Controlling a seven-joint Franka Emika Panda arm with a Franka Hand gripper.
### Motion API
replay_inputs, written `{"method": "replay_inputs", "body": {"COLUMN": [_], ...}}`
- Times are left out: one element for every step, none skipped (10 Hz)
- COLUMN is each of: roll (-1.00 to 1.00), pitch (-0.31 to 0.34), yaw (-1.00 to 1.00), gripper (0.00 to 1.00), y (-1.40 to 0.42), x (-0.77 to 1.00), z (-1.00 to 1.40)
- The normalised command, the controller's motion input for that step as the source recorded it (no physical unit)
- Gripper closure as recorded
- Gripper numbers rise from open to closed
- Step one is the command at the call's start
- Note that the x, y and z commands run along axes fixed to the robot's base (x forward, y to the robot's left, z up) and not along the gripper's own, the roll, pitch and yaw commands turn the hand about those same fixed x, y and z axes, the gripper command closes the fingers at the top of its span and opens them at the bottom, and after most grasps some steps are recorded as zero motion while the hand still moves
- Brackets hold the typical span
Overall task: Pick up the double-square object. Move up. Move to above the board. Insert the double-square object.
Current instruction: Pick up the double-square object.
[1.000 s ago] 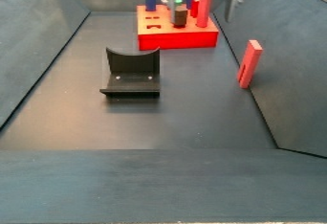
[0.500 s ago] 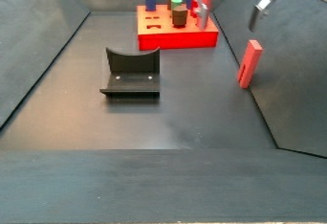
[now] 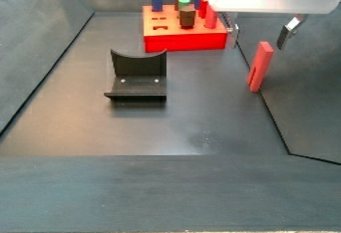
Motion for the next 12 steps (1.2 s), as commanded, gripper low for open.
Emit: {"method": "replay_inputs", "body": {"roll": [0.03,0.04,0.08,0.15,0.13,0.10,-0.05,0.01,0.00,0.01,0.00,0.00], "pitch": [0.000,0.000,0.000,0.024,0.043,0.099,0.000,0.000,0.000,0.013,0.000,0.000], "yaw": [0.00,0.00,0.00,0.00,0.00,0.00,0.00,0.00,0.04,0.17,0.02,0.00], "gripper": [0.00,0.00,0.00,0.00,0.00,0.00,0.00,0.00,0.00,0.00,0.00,0.00], "y": [-0.08,-0.11,-0.20,-0.23,-0.16,-0.09,0.08,0.00,0.06,0.03,0.00,0.00], "x": [-0.06,-0.01,-0.05,0.00,0.00,0.12,0.00,0.00,0.00,0.06,0.00,0.00], "z": [-0.01,-0.24,-0.47,-0.68,-0.67,-0.70,0.00,0.00,-0.09,-0.31,-0.01,0.00]}}
